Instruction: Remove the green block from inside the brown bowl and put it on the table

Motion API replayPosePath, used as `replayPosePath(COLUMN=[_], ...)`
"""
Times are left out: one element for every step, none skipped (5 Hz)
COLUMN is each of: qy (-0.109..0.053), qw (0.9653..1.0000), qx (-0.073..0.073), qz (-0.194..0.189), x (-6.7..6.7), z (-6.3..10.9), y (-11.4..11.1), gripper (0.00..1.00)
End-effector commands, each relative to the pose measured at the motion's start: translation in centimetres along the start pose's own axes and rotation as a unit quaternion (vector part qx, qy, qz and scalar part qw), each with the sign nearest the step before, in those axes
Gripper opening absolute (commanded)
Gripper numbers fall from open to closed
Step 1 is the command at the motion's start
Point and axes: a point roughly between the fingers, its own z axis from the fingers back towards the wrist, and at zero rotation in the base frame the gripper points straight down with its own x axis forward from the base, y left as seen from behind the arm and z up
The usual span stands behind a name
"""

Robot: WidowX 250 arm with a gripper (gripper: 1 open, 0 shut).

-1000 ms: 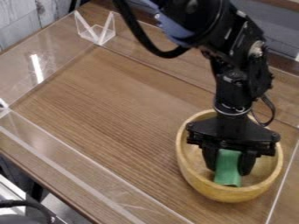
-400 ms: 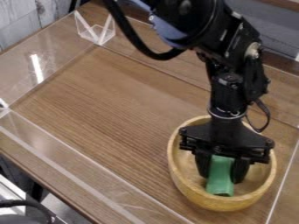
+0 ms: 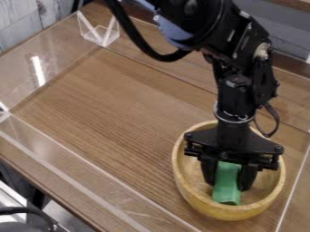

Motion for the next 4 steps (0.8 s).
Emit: replayPosePath(qy=[-0.022, -0.023, -0.024, -0.024], qw=[0.9996, 0.9995, 0.9995, 0.9994], qx=[-0.017, -0.019, -0.021, -0.023], qz=[0.006, 0.008, 0.009, 0.01], x=[0.56, 0.55, 0.52, 0.5], z=[1.57, 1.73, 2.0, 2.25], y=[-0.38, -0.36, -0.32, -0.26], gripper=[0.0, 0.0, 0.0, 0.0])
